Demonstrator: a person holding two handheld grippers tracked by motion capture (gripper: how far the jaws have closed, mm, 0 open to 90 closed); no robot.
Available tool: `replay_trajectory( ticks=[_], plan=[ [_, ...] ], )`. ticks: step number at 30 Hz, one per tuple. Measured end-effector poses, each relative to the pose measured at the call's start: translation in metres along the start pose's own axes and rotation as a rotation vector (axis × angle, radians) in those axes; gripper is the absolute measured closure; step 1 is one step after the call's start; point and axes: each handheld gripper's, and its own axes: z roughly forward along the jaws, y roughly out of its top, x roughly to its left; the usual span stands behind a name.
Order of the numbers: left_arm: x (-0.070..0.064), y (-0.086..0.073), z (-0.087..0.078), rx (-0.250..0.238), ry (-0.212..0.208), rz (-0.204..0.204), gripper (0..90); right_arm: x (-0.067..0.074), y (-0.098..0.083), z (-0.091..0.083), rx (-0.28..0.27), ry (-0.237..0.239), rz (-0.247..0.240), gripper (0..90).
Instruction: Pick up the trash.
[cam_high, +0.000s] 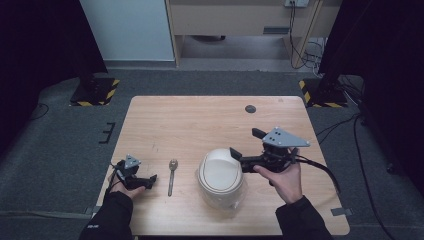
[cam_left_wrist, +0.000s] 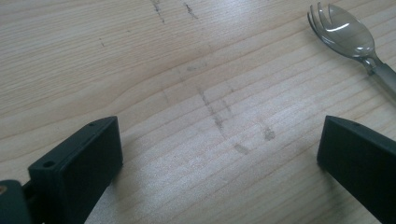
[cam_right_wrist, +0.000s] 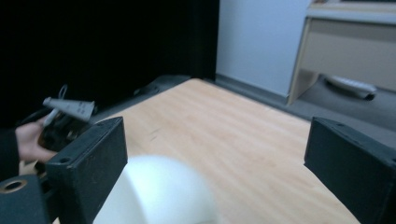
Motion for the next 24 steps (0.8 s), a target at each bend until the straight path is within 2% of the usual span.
replay_trajectory(
  ticks=[5, 8, 13, 14, 17, 18, 24],
  plan=[
    [0.0, 0.0, 0.0, 0.0, -0.001, 0.0, 0.0, 0.012, -0.016, 0.016, 0.068, 0.049, -0.02, 8.0],
    [0.0, 0.0, 0.0, 0.0, 0.0, 0.0, 0.0, 0.017, -0.025, 0.023, 0.099, 0.055, -0.03, 8.5],
    [0.0, 0.0, 0.0, 0.0, 0.0, 0.0, 0.0, 0.015, -0.036, 0.028, 0.122, 0.053, -0.017, 8.3],
    [0.0, 0.0, 0.0, 0.0, 0.0, 0.0, 0.0, 0.014, -0.042, 0.029, 0.123, 0.071, 0.01, 7.5],
    [0.0, 0.0, 0.0, 0.0, 0.0, 0.0, 0.0, 0.012, -0.049, 0.029, 0.12, 0.084, 0.035, 7.2],
    [0.0, 0.0, 0.0, 0.0, 0.0, 0.0, 0.0, 0.012, -0.054, 0.029, 0.15, 0.079, 0.014, 7.0],
    [0.0, 0.0, 0.0, 0.0, 0.0, 0.0, 0.0, 0.013, -0.066, 0.035, 0.184, 0.076, 0.003, 7.5]
  ],
)
